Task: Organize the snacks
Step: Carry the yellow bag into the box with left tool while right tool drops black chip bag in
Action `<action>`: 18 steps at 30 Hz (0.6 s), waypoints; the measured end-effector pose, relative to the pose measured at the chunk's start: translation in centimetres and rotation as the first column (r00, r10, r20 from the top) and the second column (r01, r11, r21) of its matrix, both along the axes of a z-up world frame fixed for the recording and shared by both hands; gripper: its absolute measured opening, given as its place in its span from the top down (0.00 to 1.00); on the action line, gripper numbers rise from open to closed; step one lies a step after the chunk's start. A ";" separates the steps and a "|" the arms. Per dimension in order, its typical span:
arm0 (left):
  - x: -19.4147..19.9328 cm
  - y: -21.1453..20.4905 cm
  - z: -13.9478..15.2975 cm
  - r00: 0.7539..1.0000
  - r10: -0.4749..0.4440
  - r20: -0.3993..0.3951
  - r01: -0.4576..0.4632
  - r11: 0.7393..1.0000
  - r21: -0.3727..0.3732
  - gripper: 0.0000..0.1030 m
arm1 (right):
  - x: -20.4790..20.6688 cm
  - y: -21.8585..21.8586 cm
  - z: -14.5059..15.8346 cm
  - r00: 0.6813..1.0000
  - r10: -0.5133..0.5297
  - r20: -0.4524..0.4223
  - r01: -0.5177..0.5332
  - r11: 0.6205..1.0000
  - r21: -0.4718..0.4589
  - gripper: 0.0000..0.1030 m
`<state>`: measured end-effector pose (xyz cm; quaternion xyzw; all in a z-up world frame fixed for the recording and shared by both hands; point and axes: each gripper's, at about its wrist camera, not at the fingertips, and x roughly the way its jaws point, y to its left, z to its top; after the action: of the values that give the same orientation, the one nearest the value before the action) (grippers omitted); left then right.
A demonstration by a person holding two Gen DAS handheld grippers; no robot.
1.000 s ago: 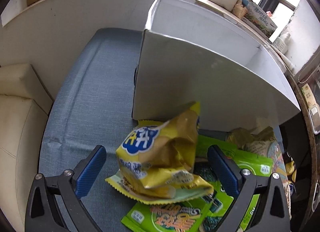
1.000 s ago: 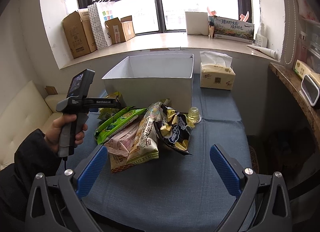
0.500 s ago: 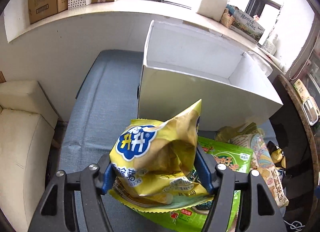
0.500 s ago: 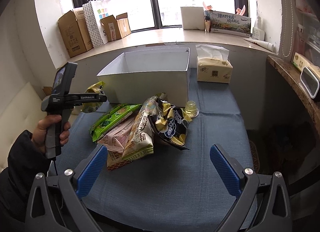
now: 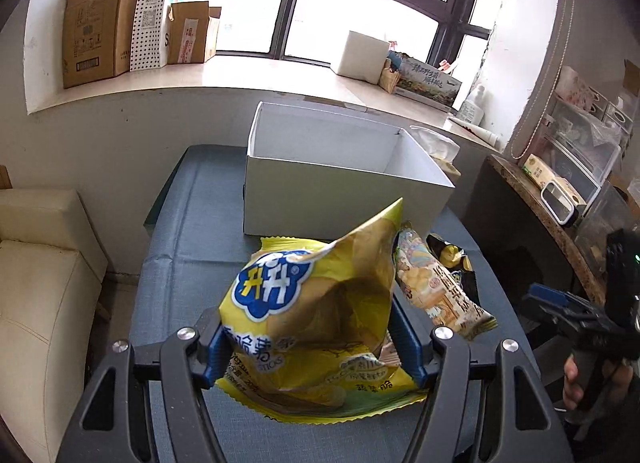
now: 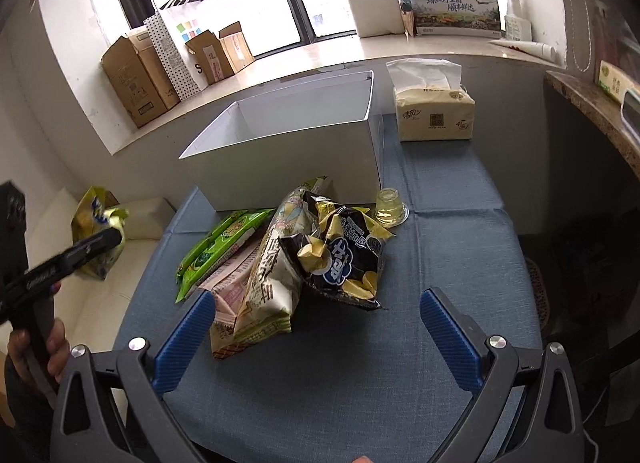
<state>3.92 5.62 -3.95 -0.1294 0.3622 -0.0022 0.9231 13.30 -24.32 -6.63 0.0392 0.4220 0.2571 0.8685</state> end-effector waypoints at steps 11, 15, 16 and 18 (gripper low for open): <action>-1.9 -1.1 0.1 0.999 -0.045 0.027 0.045 0.999 -0.001 0.30 | 10.5 -0.6 -7.8 0.931 -0.046 -0.362 0.140 0.961 0.238 0.00; -1.8 -1.5 -0.1 0.998 -0.054 0.022 0.054 0.999 0.003 0.30 | 12.0 0.1 -9.5 0.910 -0.031 -0.413 0.144 0.958 0.247 0.00; -1.7 -1.6 -0.1 0.998 -0.056 0.020 0.056 0.998 0.003 0.30 | 12.3 0.2 -9.8 0.906 -0.035 -0.422 0.148 0.960 0.238 0.02; -1.8 -1.6 -0.3 0.998 -0.055 0.018 0.055 0.998 0.006 0.30 | 12.4 0.3 -10.2 0.905 -0.051 -0.423 0.147 0.969 0.200 0.19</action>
<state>2.15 3.98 -4.25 -0.1167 0.3574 -0.0276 0.9262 25.70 -23.99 -16.88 0.2134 0.5617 0.2448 0.7610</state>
